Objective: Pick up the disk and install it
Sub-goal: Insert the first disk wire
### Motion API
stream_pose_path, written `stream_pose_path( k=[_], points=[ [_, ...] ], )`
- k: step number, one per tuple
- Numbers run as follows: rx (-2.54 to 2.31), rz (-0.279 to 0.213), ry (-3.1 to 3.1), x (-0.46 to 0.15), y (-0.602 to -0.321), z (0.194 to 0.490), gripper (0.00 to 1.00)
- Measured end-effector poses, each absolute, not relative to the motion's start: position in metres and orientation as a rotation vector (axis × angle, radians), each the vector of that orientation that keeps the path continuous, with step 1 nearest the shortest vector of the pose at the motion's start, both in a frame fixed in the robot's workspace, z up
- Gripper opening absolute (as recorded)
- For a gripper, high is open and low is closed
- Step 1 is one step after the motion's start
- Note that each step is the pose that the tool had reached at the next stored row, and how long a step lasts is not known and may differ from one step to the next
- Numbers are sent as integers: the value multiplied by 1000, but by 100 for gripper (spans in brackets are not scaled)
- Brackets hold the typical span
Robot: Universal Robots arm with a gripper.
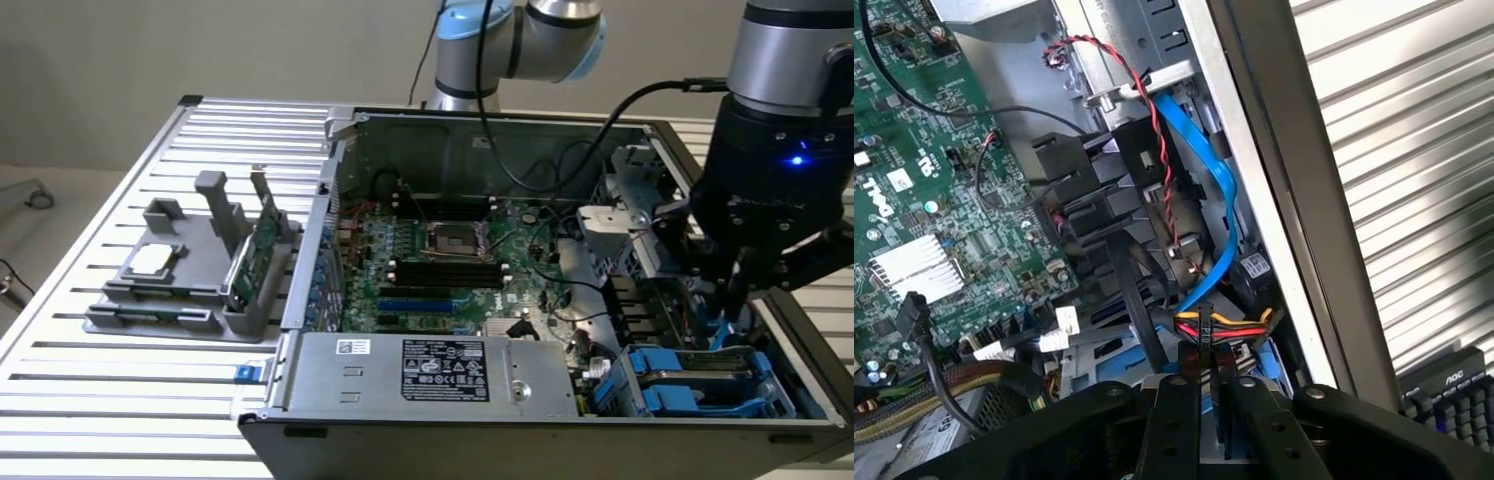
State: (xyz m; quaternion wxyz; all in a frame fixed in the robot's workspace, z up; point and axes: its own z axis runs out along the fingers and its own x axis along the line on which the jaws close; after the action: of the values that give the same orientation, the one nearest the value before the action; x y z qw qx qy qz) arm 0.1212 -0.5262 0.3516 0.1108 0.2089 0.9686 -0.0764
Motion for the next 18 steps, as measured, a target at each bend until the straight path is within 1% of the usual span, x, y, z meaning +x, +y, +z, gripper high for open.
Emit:
stream_pose_path(
  k=[11, 14, 18],
  points=[
    [629, -228, 2842, 109, -526, 362, 17],
    [654, -248, 2833, 109, -526, 362, 17],
    [691, -289, 2816, 109, -526, 360, 17]
  ],
)
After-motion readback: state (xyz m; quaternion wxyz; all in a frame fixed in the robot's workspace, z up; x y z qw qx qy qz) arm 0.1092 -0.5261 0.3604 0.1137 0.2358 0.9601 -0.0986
